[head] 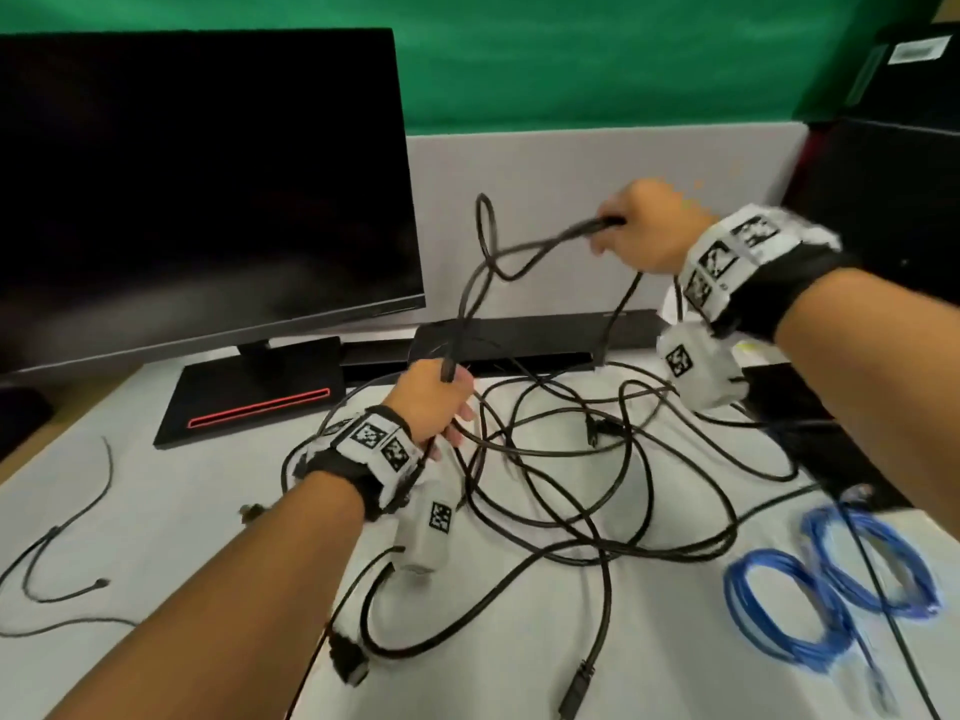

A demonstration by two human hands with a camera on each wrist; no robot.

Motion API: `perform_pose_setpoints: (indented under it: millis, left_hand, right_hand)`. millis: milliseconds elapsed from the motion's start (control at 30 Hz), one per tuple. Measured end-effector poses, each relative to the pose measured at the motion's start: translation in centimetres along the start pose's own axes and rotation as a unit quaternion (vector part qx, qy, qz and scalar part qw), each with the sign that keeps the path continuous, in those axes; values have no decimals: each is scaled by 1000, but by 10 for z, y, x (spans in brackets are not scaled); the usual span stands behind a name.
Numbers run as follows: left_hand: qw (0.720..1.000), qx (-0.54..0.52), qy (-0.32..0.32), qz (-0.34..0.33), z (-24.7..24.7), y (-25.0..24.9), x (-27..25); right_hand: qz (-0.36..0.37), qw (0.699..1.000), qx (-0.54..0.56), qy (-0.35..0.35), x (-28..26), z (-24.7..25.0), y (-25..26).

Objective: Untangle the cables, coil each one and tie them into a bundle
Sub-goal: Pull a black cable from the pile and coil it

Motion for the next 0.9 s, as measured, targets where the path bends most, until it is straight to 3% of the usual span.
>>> perform_pose_setpoints:
  millis: [100, 200, 333, 433, 533, 667, 733, 833, 900]
  left_hand:
    - [996, -56, -39, -54, 20, -9, -1]
    - [987, -116, -47, -96, 31, -29, -12]
    - [942, -308, -49, -124, 47, -69, -37]
    - [884, -446, -19, -137, 55, -101, -61]
    - [851, -506, 20, -137, 54, -120, -92]
    - [810, -568, 43, -140, 41, -137, -145]
    - [788, -597, 54, -140, 28, -140, -176]
    - [783, -599, 103, -135, 2, -134, -221]
    - [810, -559, 112, -138, -10, -124, -247]
  right_hand:
    - [-23, 989, 145, -10, -1, 49, 9]
    - [-13, 951, 310, -1, -16, 81, 27]
    - [18, 898, 437, 56, -47, 91, 51]
    - [44, 894, 442, 68, -79, 83, 61]
    - [92, 882, 456, 75, -120, 76, 77]
    - [130, 922, 361, 59, -178, 56, 95]
    - [136, 921, 358, 69, -204, 37, 101]
    - [170, 923, 343, 35, -242, 16, 105]
    - [170, 914, 367, 17, -268, 12, 102]
Point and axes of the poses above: each hand's wrist, its own x-axis towards the middle knuckle, its own z-axis out of the back of the hand, y = z × x, the point moved 6 cm from there along x, towards the middle knuckle, and after that the axes turned 1 degree about y, right-handed, at the moved point
